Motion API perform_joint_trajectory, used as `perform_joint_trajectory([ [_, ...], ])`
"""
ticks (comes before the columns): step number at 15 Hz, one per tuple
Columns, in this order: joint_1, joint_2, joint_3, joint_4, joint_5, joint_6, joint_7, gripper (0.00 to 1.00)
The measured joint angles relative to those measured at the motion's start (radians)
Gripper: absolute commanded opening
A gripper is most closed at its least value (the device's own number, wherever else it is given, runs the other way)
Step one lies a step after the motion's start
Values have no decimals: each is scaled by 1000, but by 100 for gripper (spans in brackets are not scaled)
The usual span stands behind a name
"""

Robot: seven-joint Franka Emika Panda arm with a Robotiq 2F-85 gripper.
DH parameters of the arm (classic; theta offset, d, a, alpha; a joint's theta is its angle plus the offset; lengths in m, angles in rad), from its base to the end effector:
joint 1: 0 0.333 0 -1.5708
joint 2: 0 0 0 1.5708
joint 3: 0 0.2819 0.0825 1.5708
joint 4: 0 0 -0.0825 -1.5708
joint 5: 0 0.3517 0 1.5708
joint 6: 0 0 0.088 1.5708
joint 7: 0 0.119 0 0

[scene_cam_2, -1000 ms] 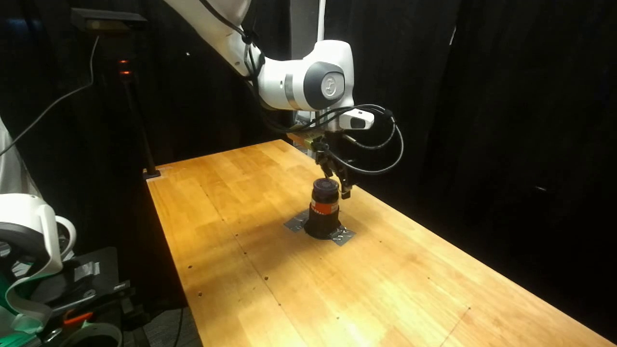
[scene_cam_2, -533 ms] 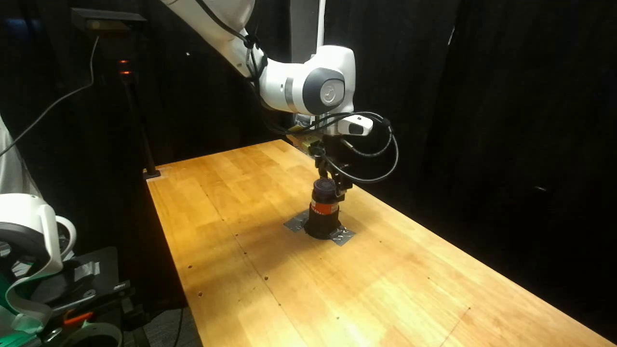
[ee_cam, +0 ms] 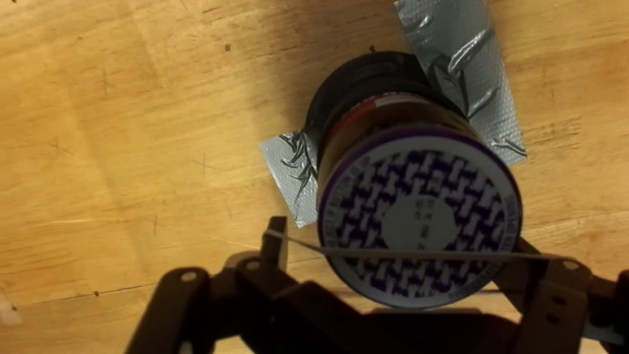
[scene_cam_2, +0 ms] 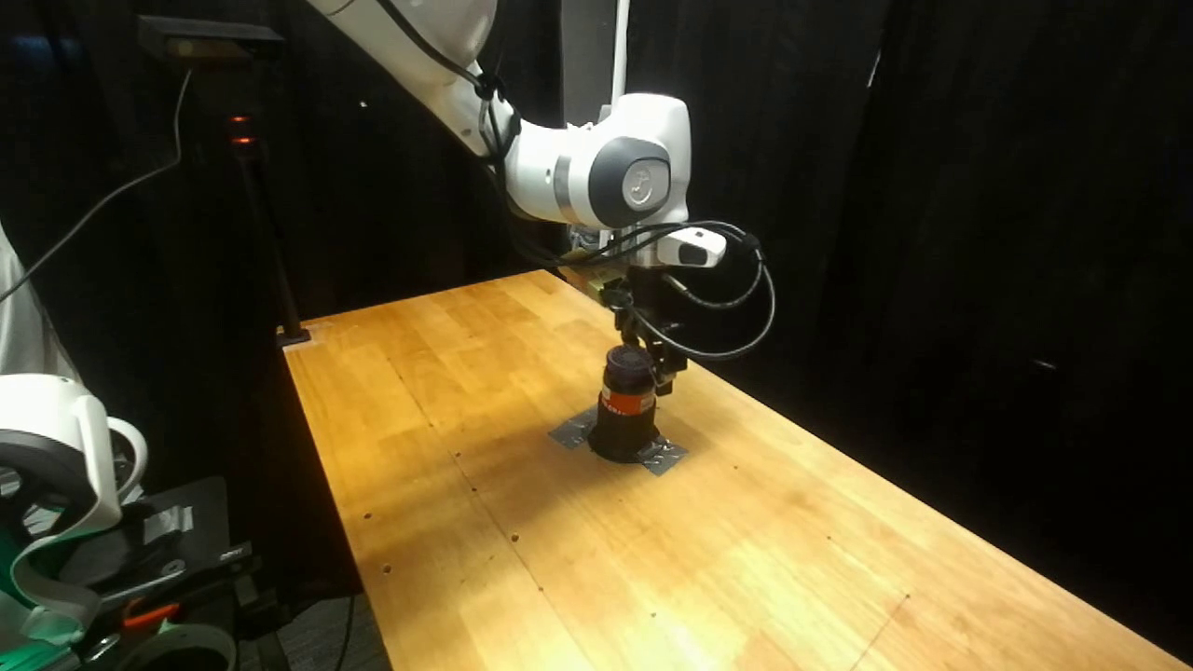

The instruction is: Put the elastic rubber on the object

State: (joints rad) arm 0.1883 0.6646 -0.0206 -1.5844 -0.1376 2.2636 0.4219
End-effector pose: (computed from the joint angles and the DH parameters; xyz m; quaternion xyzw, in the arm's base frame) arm 0.6458 0.1060 0.2303 0.9949 -0.0810 0.0242 0.0549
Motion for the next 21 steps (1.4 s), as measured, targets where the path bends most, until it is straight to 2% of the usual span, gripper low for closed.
perform_joint_trajectory([
  [6, 25, 12, -26, -2, -15, 11, 20, 100],
  [11, 24, -5, -10, -8, 2, -66, -29, 100],
  [17, 23, -93, -4, -108, 4, -83, -62, 100],
  [18, 21, -109, -3, -132, 4, -83, -67, 79],
  [19, 19, -126, -3, -156, 4, -83, -73, 75],
  [21, 13, -154, -3, -202, 4, -78, -87, 58],
])
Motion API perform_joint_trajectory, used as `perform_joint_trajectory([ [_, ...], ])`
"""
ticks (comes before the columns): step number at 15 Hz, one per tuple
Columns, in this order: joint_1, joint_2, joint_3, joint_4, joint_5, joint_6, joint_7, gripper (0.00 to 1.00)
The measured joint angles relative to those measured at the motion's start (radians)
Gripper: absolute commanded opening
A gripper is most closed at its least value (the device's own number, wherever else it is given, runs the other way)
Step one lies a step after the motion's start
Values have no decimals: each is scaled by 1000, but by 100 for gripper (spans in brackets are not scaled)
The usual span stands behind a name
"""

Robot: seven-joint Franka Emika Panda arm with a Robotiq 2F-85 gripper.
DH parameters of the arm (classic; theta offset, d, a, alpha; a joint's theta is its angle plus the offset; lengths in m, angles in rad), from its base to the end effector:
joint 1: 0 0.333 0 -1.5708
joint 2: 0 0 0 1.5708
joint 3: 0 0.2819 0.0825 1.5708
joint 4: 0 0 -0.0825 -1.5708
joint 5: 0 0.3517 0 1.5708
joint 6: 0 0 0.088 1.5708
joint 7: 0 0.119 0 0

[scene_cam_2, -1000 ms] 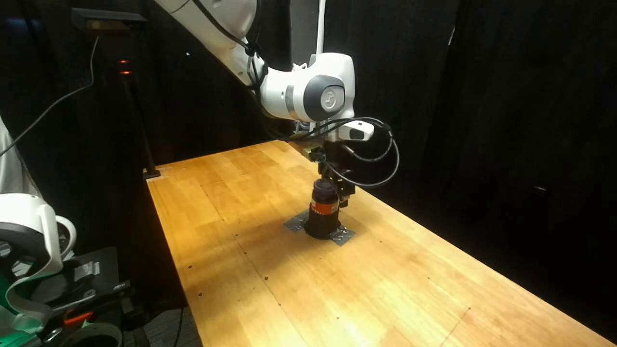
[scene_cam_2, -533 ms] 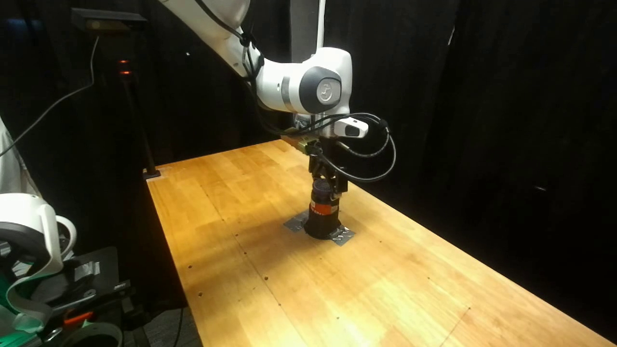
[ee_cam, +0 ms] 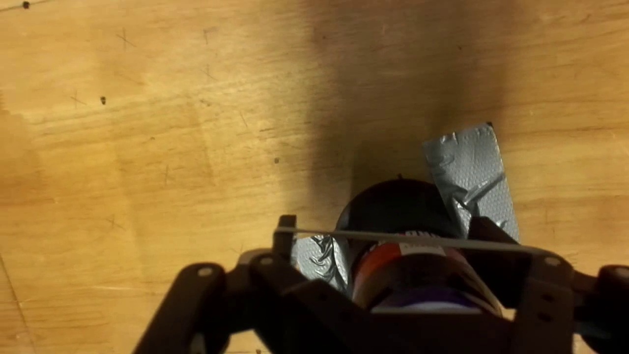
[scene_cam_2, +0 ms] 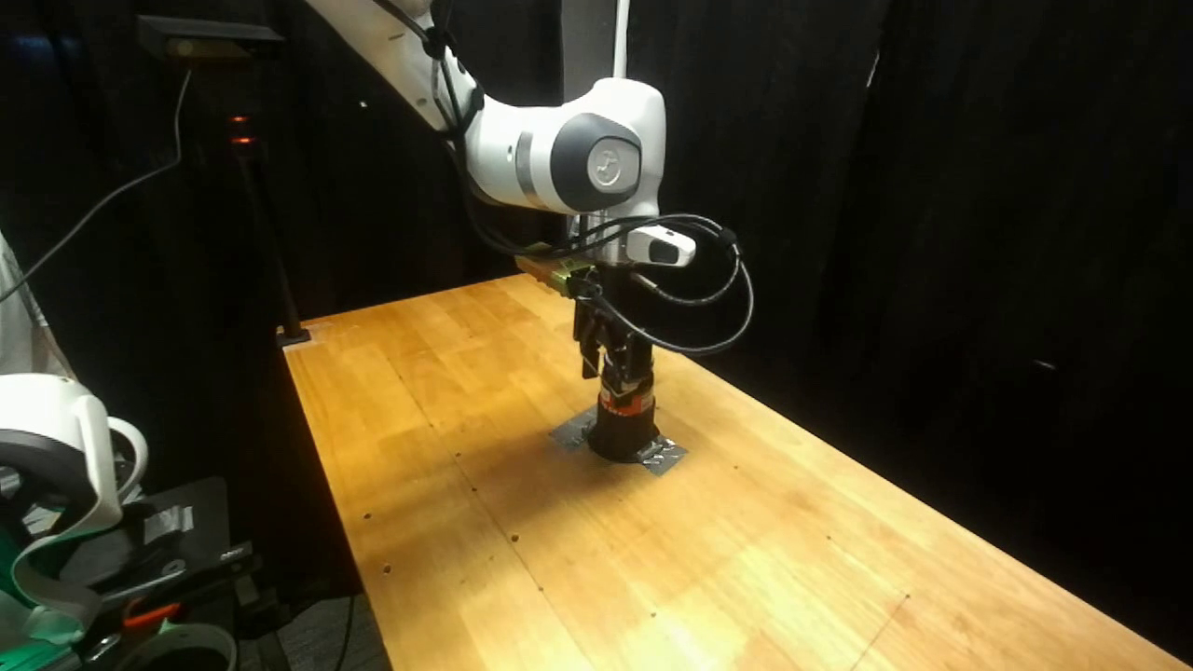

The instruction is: Put the elastic rubber on the object

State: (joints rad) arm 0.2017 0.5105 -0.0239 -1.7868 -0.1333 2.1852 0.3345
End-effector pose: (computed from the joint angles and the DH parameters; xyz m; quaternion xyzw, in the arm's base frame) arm 0.5933 0.1011 0.2391 0.9961 -0.0355 -0.0394 0.0704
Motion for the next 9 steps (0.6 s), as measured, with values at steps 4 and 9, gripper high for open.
perform_joint_trajectory([
  [4, -4, -44, 2, -83, 0, 25, -15, 27],
  [9, -4, -105, 2, -229, -3, 242, -8, 2],
])
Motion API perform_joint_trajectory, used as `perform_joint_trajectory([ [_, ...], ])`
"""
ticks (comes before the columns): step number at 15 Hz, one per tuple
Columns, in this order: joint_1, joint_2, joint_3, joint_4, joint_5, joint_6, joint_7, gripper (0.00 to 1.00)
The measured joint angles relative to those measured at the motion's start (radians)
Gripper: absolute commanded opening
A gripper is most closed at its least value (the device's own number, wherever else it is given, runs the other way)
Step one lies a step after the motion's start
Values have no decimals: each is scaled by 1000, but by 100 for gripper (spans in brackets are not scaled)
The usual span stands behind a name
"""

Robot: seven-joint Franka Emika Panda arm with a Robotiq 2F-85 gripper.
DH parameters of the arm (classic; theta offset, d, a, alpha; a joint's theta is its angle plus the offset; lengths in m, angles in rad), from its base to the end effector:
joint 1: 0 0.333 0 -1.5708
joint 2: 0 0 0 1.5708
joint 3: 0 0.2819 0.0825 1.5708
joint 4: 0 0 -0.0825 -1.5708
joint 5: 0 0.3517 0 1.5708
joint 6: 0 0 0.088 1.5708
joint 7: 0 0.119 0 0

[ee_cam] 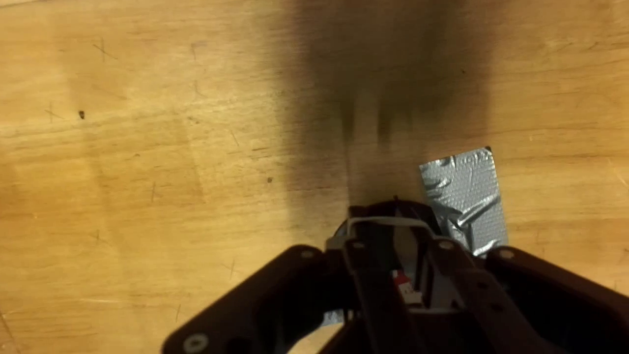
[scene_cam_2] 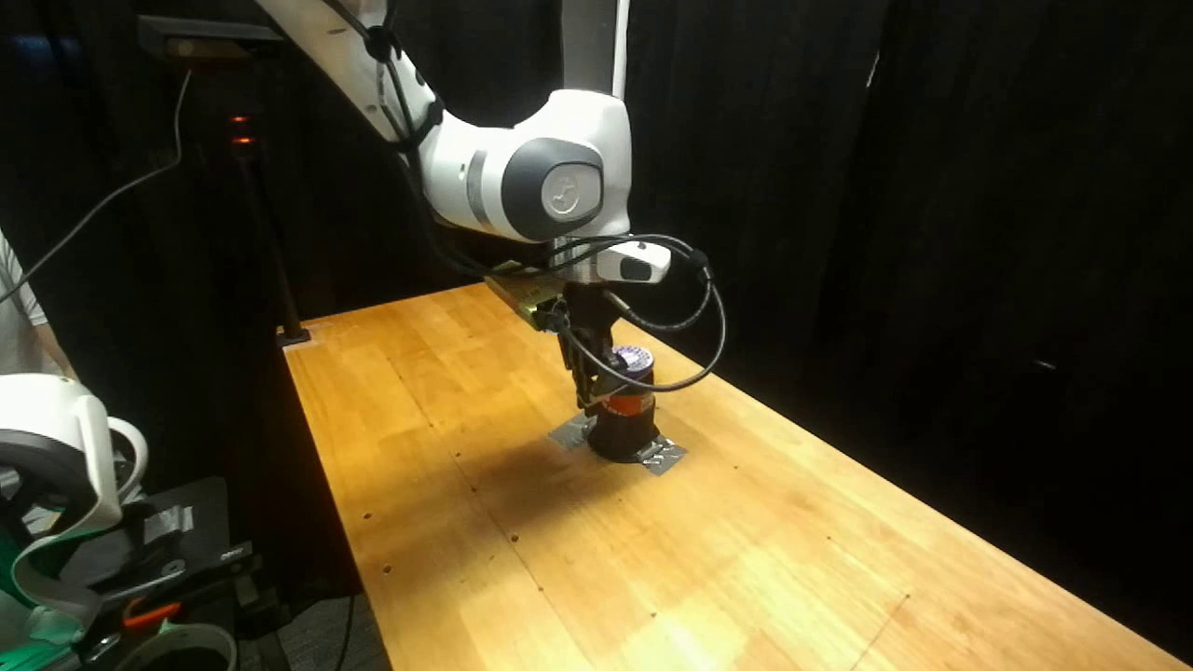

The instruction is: Put the elastic rubber on the object

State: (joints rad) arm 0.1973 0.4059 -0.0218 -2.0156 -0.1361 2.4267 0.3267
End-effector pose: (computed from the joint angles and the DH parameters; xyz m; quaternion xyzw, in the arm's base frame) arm 0.5613 0.0981 0.2310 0.9985 -0.0234 0.0146 0.0469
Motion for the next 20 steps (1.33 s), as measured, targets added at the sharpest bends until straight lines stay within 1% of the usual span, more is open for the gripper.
perform_joint_trajectory([
  [2, 1, -30, -4, -79, -17, 146, 18, 3],
  [3, 1, -45, -9, -120, -31, 223, 31, 6],
  [5, 5, -64, -23, -191, -60, 354, 58, 6],
  [6, 11, -71, -36, -222, -76, 416, 72, 9],
  [7, 21, -75, -54, -251, -94, 478, 89, 7],
  [8, 37, -77, -78, -276, -107, 536, 104, 9],
  [11, 92, -77, -155, -333, -160, 683, 168, 8],
  [13, 156, -76, -235, -361, -180, 775, 207, 7],
  [15, 278, -67, -382, -384, -190, 880, 230, 7],
  [17, 402, -47, -517, -406, -166, 969, 232, 8],
  [18, 450, -35, -561, -417, -144, 1003, 231, 9],
  [20, 525, -9, -611, -440, -97, 1058, 231, 9],
])
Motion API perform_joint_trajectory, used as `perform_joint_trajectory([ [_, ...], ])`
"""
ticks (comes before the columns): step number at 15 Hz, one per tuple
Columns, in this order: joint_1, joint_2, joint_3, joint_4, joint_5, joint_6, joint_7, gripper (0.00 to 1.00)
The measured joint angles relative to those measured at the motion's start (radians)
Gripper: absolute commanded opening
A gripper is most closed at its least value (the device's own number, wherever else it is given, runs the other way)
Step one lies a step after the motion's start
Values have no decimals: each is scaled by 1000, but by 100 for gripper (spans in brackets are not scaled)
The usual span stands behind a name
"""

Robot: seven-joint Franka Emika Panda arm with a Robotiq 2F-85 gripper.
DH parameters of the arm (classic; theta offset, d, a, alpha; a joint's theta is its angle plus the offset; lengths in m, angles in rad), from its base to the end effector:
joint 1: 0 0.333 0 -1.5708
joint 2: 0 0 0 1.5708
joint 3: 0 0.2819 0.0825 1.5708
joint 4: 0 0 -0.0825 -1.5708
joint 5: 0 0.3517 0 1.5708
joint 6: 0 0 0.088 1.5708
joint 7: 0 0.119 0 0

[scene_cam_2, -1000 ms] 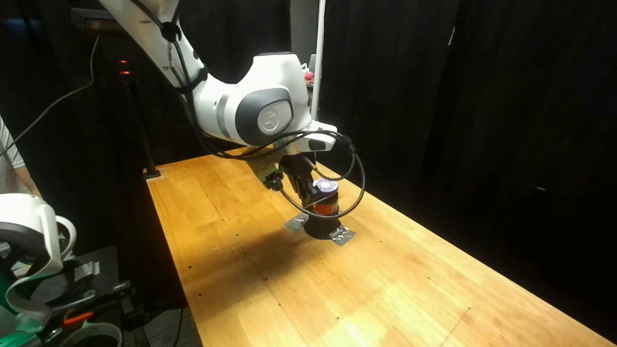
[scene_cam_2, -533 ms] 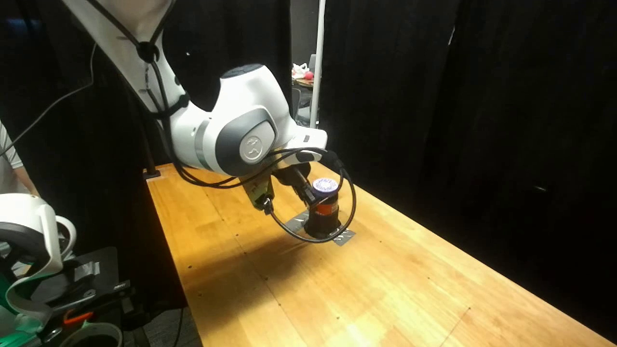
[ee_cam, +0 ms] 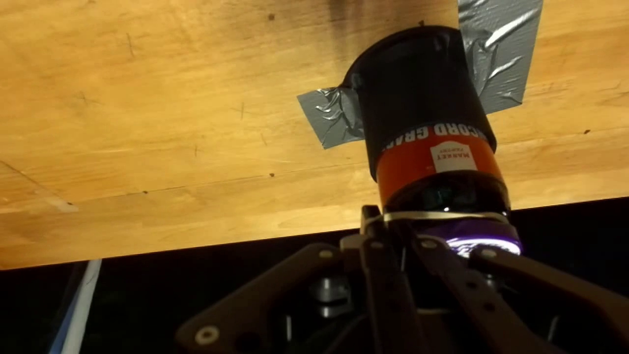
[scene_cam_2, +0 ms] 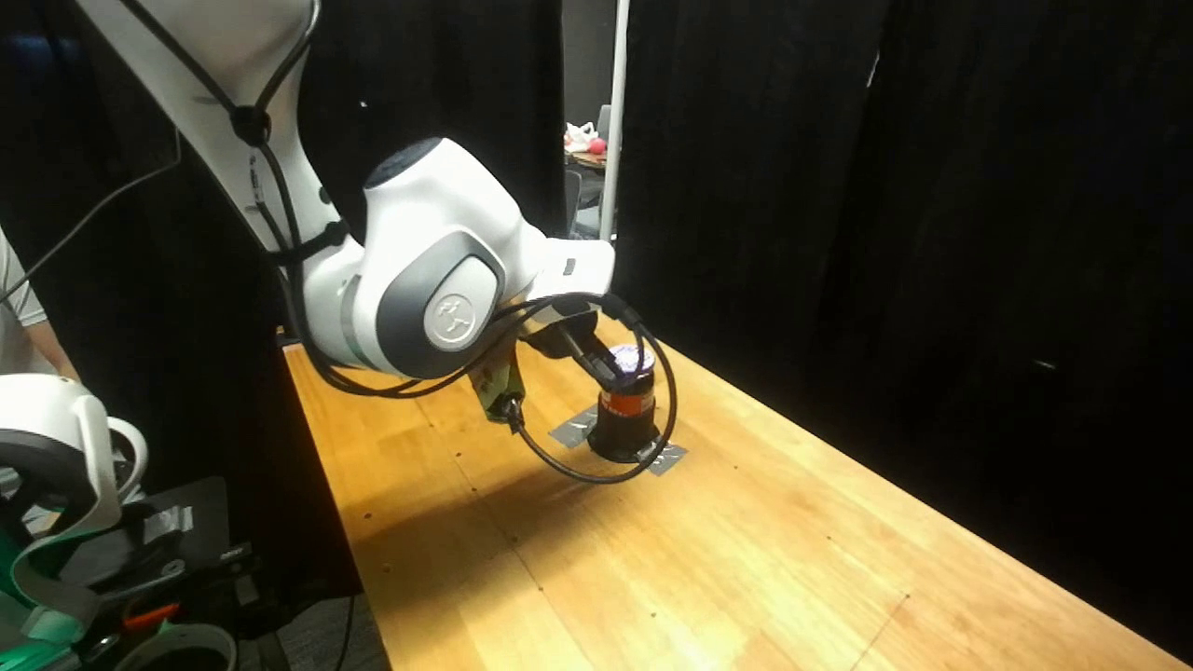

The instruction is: Put the elastic rubber on the object

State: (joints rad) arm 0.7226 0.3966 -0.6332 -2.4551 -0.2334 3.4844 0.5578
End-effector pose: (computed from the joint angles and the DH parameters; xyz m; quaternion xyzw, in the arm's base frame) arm 0.5058 0.0710 0.2348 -0.9378 0.0463 -0.3440 0.0077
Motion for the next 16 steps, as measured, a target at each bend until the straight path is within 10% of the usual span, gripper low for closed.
perform_joint_trajectory([
  [13, 131, 70, -16, -59, 177, 248, 1, 11],
  [16, 13, 67, 178, -61, 395, 332, -160, 14],
])
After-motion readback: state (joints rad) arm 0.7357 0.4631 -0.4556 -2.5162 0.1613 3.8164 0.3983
